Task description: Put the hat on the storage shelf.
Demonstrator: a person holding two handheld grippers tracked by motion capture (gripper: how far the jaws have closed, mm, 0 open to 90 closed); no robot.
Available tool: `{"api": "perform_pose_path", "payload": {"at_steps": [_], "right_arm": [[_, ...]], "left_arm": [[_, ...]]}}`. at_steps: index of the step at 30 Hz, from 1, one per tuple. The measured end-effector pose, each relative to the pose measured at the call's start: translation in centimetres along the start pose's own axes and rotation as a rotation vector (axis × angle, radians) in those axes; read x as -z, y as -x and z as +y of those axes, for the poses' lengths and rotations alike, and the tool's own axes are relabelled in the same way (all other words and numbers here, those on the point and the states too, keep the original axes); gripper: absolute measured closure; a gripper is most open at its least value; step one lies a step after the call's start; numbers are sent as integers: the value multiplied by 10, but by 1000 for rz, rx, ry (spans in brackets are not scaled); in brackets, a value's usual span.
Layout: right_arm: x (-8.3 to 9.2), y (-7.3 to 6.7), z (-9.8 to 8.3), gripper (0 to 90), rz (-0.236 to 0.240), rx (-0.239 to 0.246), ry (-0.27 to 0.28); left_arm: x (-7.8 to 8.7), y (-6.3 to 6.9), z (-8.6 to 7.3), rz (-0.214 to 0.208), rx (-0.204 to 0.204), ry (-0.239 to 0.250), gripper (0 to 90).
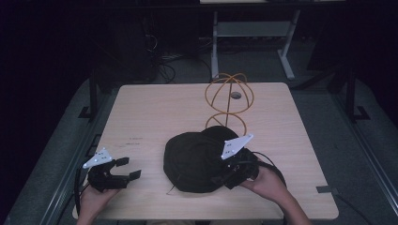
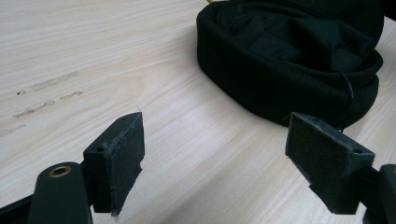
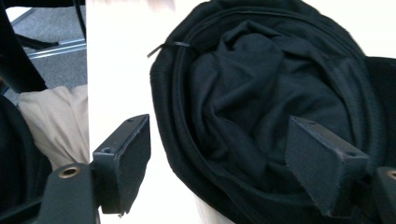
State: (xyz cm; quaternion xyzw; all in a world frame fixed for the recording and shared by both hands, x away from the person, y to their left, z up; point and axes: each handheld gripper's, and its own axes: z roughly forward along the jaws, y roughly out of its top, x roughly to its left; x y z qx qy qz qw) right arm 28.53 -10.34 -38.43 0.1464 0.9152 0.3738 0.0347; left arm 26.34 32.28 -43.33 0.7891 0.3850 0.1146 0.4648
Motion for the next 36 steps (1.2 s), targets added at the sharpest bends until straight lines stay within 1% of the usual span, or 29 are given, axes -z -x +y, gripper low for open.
{"api": "perform_pose_path", "payload": {"at_steps": [1,2,3,5,6,8,12,13,14,15,19,28,30,34,36], "right_arm": [[-2,-1,1,236,2,3,-6],[-7,-2,4,250,17,9,-10],[-7,-2,4,250,17,9,-10],[-11,-4,8,265,26,21,-15],[-13,-3,9,265,25,35,-11],[-16,-4,12,268,25,45,-12],[-19,-6,16,291,37,50,-7],[-21,-8,18,299,42,37,-4],[-22,-7,19,305,38,63,-7],[-23,-8,20,310,39,59,-9],[-29,-10,24,361,48,75,-26],[-37,-12,27,417,46,80,-44],[-38,-13,27,443,47,84,-51],[-42,-15,28,487,54,89,-66],[-45,-15,29,495,58,85,-76]], "left_arm": [[0,0,0,0,2,0,190],[0,0,0,1,2,-2,190],[0,0,0,2,5,-2,190],[0,0,0,3,2,-6,190],[0,-1,0,4,2,-6,190],[0,-1,0,4,1,-6,190],[0,-2,-1,13,4,-14,190],[0,-2,-1,14,6,-13,190],[1,-2,-1,13,5,-11,189],[1,-3,-1,12,3,-7,190],[0,-3,-1,13,2,-12,190],[0,-3,-1,24,-2,-18,190],[0,-4,-1,24,8,-15,190],[1,-4,-1,23,5,-15,190],[1,-3,-1,22,6,-13,190]]}}
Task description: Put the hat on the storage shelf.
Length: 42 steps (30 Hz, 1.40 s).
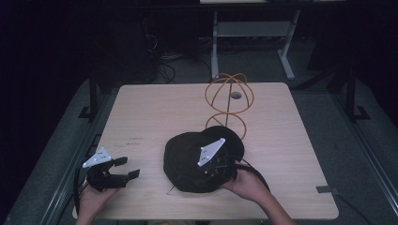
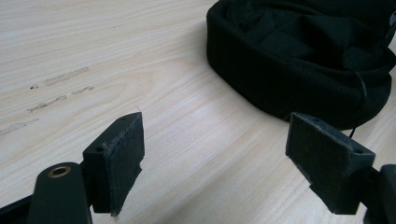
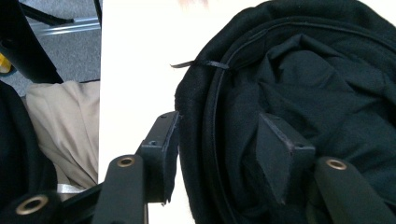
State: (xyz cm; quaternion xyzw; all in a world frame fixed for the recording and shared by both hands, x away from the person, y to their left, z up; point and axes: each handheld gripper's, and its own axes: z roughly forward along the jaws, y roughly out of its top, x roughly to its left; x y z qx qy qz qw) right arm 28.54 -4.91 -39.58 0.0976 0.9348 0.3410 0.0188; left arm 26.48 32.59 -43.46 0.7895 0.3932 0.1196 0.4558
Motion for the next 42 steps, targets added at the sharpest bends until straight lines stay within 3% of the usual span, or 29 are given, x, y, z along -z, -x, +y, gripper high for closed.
{"api": "perform_pose_path", "payload": {"at_steps": [17,27,33,42], "right_arm": [[-24,-2,-1,607,2,3,-89],[-39,-8,-3,667,-31,24,-152],[-40,-12,-3,757,-46,48,-153],[-32,-14,0,777,-33,45,-113]], "left_arm": [[0,0,0,-4,-1,-3,190],[-2,2,0,-15,0,-3,190],[-3,3,0,-18,-11,-12,190],[-4,4,1,-30,-11,-12,191]]}}
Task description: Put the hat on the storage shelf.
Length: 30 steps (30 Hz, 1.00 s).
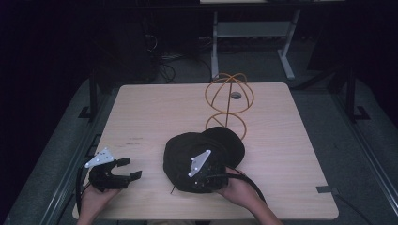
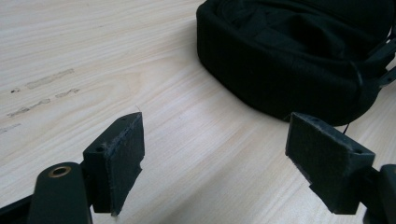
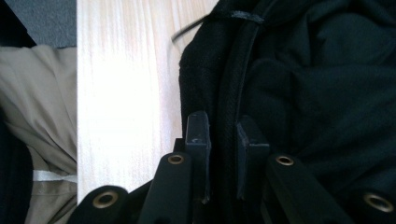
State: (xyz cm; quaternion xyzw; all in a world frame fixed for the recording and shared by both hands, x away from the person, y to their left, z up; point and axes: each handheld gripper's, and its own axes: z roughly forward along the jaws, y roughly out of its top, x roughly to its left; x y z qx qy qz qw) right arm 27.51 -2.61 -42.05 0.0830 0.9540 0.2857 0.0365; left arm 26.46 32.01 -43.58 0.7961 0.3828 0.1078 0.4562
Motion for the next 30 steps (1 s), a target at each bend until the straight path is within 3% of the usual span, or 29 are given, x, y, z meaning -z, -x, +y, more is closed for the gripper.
{"api": "perform_pose_path", "payload": {"at_steps": [8,15,20,24,25,30], "right_arm": [[17,3,2,776,20,-27,69],[45,12,7,772,39,-58,149],[64,18,9,773,32,-89,183],[76,20,11,773,37,-114,213],[83,22,12,773,29,-118,222],[94,22,15,773,7,-117,236]], "left_arm": [[-2,2,1,-16,-4,7,190],[-6,13,7,-39,-47,18,196],[-10,21,12,-71,-52,45,196],[-15,31,20,-99,-79,64,197],[-20,38,26,-129,-89,80,196],[-30,55,39,-154,-128,94,196]]}}
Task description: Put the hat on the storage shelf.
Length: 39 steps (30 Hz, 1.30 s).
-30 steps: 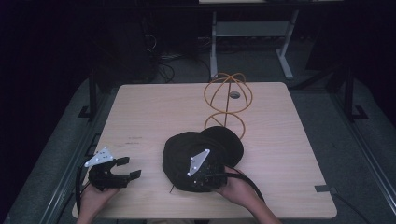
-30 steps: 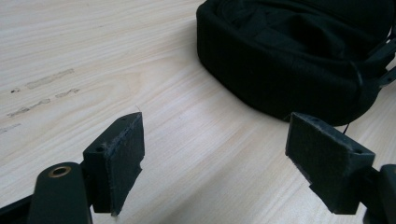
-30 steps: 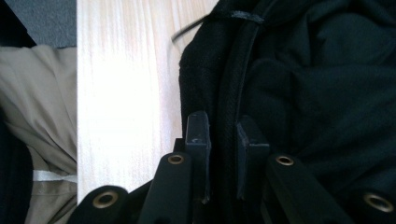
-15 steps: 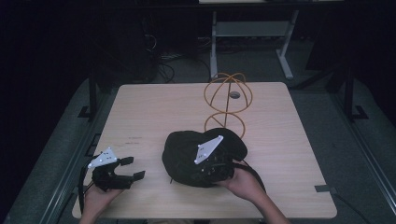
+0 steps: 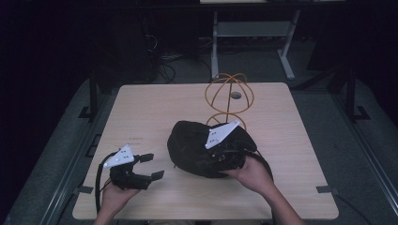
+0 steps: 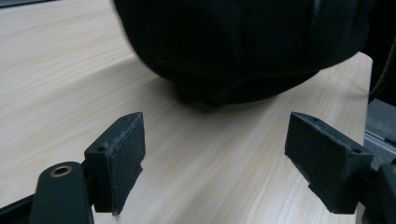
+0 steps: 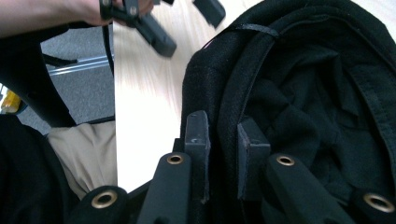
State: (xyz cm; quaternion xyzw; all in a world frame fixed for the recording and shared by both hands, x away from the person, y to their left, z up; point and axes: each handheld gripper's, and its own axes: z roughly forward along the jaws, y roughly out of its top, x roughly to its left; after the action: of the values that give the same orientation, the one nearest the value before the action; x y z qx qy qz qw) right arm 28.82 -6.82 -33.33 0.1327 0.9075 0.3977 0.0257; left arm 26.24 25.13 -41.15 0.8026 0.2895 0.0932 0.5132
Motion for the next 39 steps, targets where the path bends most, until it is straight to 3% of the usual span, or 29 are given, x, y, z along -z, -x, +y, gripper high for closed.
{"api": "perform_pose_path", "payload": {"at_steps": [8,17,23,27,28,31,32,33,35,36,39], "right_arm": [[11,0,7,772,6,0,31],[23,-5,23,772,14,27,49],[26,-9,36,772,51,51,57],[24,-10,42,774,90,60,70],[22,-10,44,777,98,69,67],[21,-11,44,778,106,71,75],[21,-11,44,778,110,68,76],[22,-11,43,778,121,63,86],[22,-9,43,778,127,62,92],[23,-6,40,778,139,47,103],[24,-3,38,777,147,36,114]], "left_arm": [[-18,1,10,-36,-16,8,201],[-25,2,27,-61,-20,81,205],[-26,4,39,-47,-29,129,226],[-28,2,39,-53,-3,166,387],[-27,1,39,-53,-13,172,478],[-27,2,38,-64,-25,189,602],[-26,3,38,-66,-33,196,602],[-25,2,39,-76,-56,204,696],[-25,2,40,-83,-53,201,724],[-24,2,41,-81,-65,200,803],[-23,2,42,-83,-60,203,844]]}}
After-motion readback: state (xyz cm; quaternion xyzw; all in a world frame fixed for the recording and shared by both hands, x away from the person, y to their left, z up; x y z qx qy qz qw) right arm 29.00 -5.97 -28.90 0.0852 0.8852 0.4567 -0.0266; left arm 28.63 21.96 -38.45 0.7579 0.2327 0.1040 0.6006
